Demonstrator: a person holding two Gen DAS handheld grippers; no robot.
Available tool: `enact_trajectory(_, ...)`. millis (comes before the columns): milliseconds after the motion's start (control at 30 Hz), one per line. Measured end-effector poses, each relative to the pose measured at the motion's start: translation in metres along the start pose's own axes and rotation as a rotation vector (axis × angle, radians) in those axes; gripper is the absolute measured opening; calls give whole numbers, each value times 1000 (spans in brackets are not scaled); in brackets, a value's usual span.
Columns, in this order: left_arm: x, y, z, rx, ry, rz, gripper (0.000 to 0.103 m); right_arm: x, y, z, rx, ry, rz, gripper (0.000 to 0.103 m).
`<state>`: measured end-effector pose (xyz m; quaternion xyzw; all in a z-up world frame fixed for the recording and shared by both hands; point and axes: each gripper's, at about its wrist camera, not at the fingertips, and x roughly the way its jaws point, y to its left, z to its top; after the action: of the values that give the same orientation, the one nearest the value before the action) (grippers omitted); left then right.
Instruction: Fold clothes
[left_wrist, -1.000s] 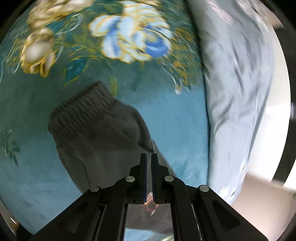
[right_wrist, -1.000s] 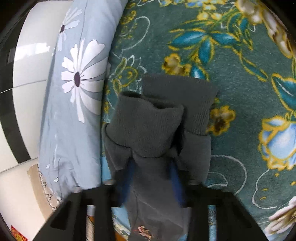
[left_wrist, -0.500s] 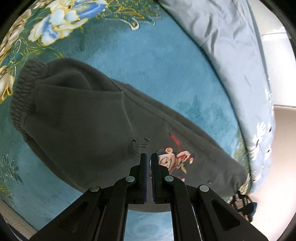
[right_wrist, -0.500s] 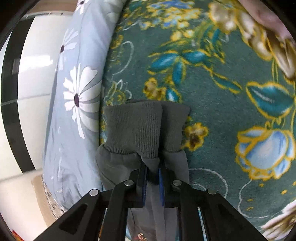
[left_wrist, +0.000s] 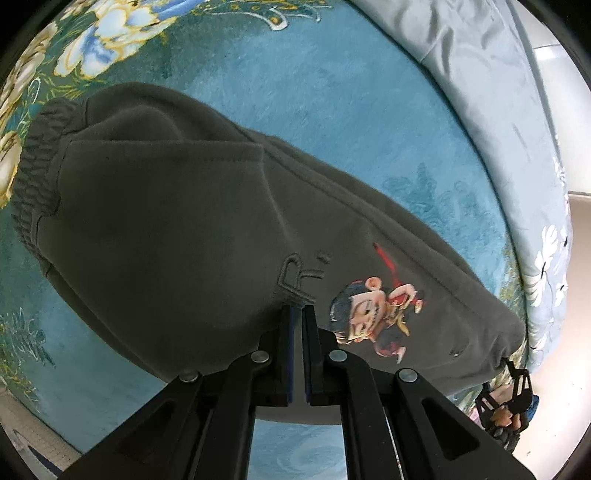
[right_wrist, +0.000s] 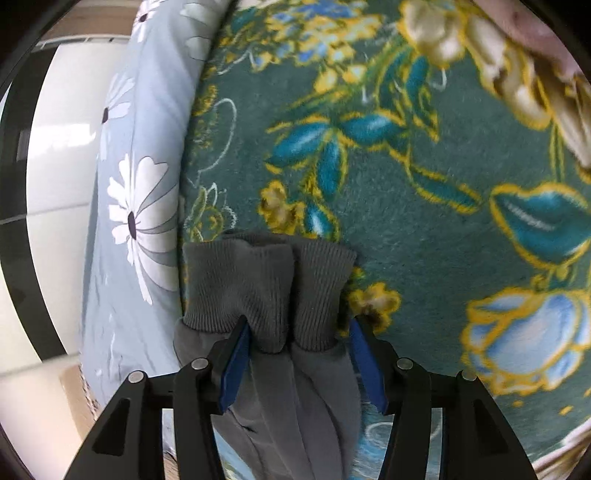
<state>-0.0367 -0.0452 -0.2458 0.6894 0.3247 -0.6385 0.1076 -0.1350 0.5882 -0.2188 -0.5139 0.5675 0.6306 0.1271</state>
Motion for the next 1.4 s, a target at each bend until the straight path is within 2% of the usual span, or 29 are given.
enact_trajectory(33,-5,3,-2,-11,-11,-17,3,0,1,-1,4,-3,-1,53)
enact_trajectory(100,-15,8,-5,-34,-34,-51,3,-2,3,-2,12,-7,-4,38)
enact_trajectory(200,-32,17,-10,-69,-73,-105,3,-7,10,-3,-19,-9,-15,28)
enact_trajectory(267,-51,31,-14,-100,-127,-158,8,-13,13,-5,-36,-12,-7,28)
enact_trajectory(333,-68,50,-17,-159,-184,-194,25,-18,12,-7,-45,-10,-6,28)
enact_trajectory(367,-77,62,-18,-195,-216,-209,29,-20,10,-8,-47,-8,-11,28)
enact_trajectory(467,-89,100,-27,-321,-282,-198,37,-21,9,-8,-39,-8,-20,28)
enact_trajectory(500,-88,117,-31,-367,-290,-186,44,-21,10,-9,-41,-8,-24,28)
enact_trajectory(533,-87,134,-36,-412,-298,-173,47,-21,11,-9,-43,-9,-29,28)
enact_trajectory(600,-78,162,-42,-488,-292,-163,48,-20,14,-9,-49,-9,-41,28)
enact_trajectory(700,-56,181,-52,-573,-265,-184,49,-21,14,-9,-47,-6,-58,28)
enact_trajectory(800,-42,183,-52,-652,-296,-272,54,-20,17,-9,-56,-5,-78,28)
enact_trajectory(933,-32,187,-53,-695,-302,-276,60,-19,18,-9,-48,-13,-94,28)
enact_trajectory(1067,-27,178,-50,-732,-318,-302,59,-19,17,-10,-33,-22,-99,28)
enact_trajectory(1133,-23,174,-44,-733,-326,-305,36,-21,20,-12,-33,-31,-111,28)
enact_trajectory(1167,-22,174,-42,-736,-325,-302,35,-23,22,-14,-35,-34,-113,28)
enact_trajectory(1233,-28,171,-41,-739,-324,-284,26,-27,27,-17,-42,-40,-112,27)
enact_trajectory(1333,-46,162,-35,-710,-346,-300,18,-49,35,-22,-69,-42,-35,25)
enact_trajectory(1400,-69,157,-31,-637,-384,-344,16,-64,40,-26,-88,-43,20,25)
